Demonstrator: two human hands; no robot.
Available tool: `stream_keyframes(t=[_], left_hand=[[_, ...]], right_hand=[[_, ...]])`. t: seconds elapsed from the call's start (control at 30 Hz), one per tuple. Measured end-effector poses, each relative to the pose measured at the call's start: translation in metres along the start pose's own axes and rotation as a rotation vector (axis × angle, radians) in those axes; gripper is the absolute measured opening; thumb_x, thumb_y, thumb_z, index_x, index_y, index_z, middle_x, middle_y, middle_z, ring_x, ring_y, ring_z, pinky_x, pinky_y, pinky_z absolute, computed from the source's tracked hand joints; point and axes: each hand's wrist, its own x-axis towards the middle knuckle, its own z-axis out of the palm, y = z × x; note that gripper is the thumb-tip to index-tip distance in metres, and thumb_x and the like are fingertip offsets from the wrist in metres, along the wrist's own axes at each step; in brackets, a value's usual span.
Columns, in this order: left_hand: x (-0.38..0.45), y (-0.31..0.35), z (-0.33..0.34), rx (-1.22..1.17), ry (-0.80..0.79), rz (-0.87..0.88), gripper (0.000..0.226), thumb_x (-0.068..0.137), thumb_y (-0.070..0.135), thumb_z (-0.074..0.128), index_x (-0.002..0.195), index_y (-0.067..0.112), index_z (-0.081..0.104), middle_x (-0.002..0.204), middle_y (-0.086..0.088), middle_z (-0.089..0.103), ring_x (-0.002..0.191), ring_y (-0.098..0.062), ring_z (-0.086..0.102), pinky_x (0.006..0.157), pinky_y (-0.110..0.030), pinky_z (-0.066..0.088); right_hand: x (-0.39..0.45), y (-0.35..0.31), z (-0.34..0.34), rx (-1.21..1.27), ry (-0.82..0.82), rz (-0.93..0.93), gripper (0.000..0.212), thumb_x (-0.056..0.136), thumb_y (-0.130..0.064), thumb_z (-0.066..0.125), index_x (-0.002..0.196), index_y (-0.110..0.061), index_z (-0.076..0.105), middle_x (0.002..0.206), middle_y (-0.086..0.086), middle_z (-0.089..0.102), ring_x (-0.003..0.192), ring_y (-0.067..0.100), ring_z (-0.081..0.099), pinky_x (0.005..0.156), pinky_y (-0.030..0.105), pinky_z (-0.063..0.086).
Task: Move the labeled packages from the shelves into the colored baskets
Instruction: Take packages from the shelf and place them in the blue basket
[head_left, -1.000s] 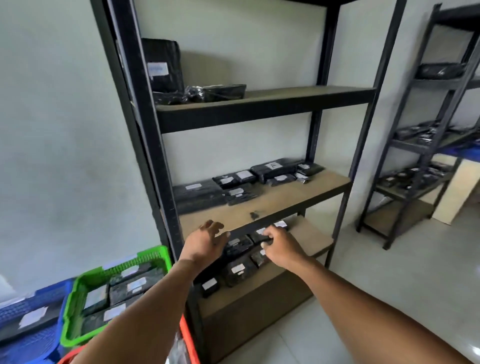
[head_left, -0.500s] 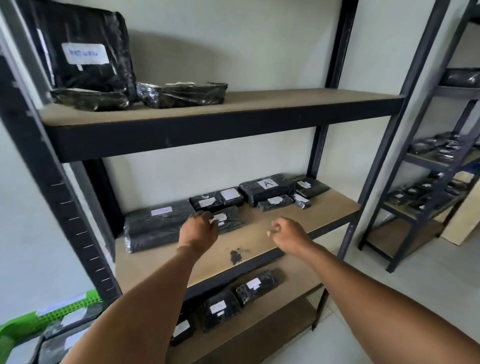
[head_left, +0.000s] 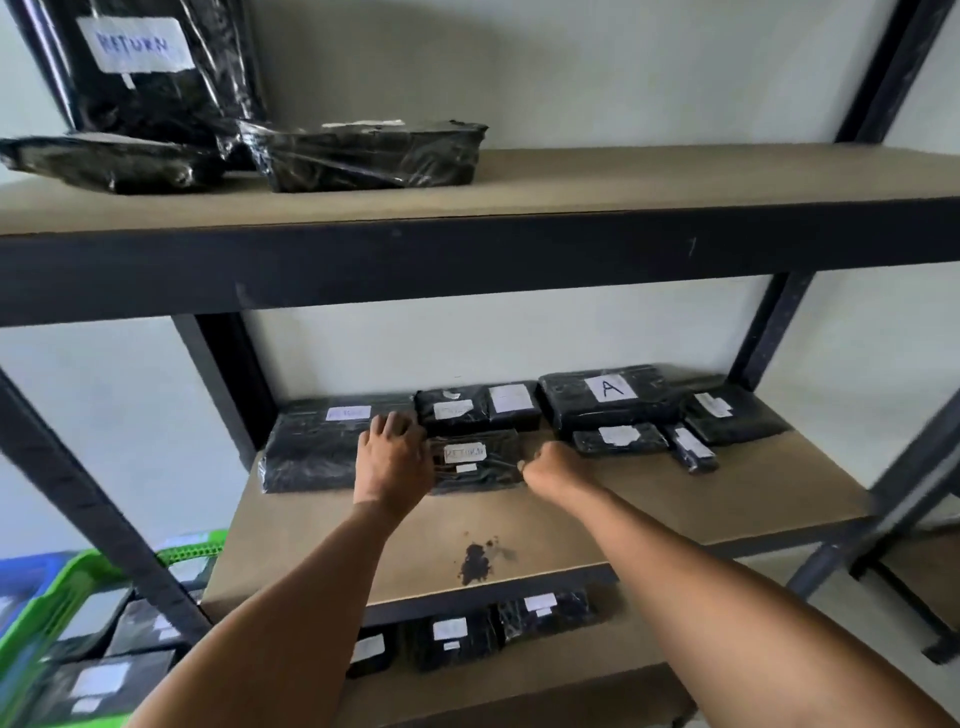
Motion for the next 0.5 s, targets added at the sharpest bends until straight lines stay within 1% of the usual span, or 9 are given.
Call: stream_keyframes(t=[0.07,0.17,0.2,0.23,0.3,0.4,0.5], left_hand=[[0.000,0.003,0.003,0.021,0.008,-0.008,0.008,0.086,0.023,0.063,0.086,0.017,0.069,0.097,-0.003,0.059,0.093,-0.029,0.054,0.076,-0.043,0.047],[-0.002,0.007,0.006,0.060,0.020,-0.021,0.008,0.084,0.025,0.066,0.089,0.019,0.070,0.100,-0.003,0.059,0.094,-0.029,0.052,0.075,-0.042,0.045],[-0.003,0.009,0.007,0.076,0.013,-0.027,0.009,0.083,0.026,0.067,0.089,0.020,0.070,0.101,-0.003,0.059,0.095,-0.029,0.052,0.076,-0.042,0.044],[-0.004,0.011,0.008,0.091,0.004,-0.037,0.010,0.082,0.027,0.068,0.090,0.022,0.071,0.101,-0.003,0.059,0.096,-0.029,0.051,0.077,-0.043,0.044],[-0.006,0.013,0.009,0.103,-0.008,-0.055,0.011,0.082,0.029,0.067,0.090,0.024,0.072,0.103,-0.002,0.058,0.098,-0.029,0.050,0.079,-0.043,0.043],[-0.007,0.015,0.009,0.084,0.023,-0.070,0.014,0.087,0.032,0.062,0.091,0.025,0.074,0.104,-0.001,0.057,0.097,-0.028,0.049,0.080,-0.044,0.043],[-0.007,0.015,0.006,0.079,0.012,-0.081,0.022,0.091,0.035,0.053,0.097,0.025,0.072,0.106,0.000,0.058,0.097,-0.027,0.050,0.080,-0.043,0.043]], right_hand=[[0.015,-0.003,0.002,0.051,-0.042,0.021,0.033,0.091,-0.034,0.061,0.101,-0.003,0.067,0.096,0.010,0.070,0.086,0.027,0.065,0.063,0.024,0.041],[0.028,-0.010,0.007,0.139,-0.080,0.070,0.039,0.082,-0.028,0.059,0.109,0.000,0.063,0.091,0.010,0.071,0.076,0.023,0.065,0.052,0.019,0.039],[0.029,-0.012,0.008,0.179,-0.088,0.097,0.039,0.080,-0.026,0.058,0.109,0.001,0.062,0.091,0.011,0.070,0.074,0.023,0.065,0.051,0.018,0.040],[0.031,-0.015,0.009,0.235,-0.095,0.126,0.038,0.079,-0.024,0.058,0.109,0.000,0.062,0.092,0.011,0.070,0.074,0.023,0.065,0.052,0.018,0.043],[0.034,-0.019,0.011,0.362,-0.098,0.201,0.036,0.078,-0.019,0.057,0.109,-0.003,0.062,0.089,0.009,0.067,0.074,0.022,0.065,0.053,0.023,0.049],[0.043,-0.021,0.012,0.517,-0.110,0.270,0.043,0.074,-0.019,0.057,0.114,-0.004,0.063,0.091,0.010,0.068,0.075,0.024,0.066,0.048,0.024,0.049],[0.050,-0.024,0.014,0.608,-0.118,0.264,0.029,0.079,-0.015,0.058,0.105,-0.005,0.066,0.098,0.013,0.067,0.077,0.025,0.063,0.050,0.026,0.048]])
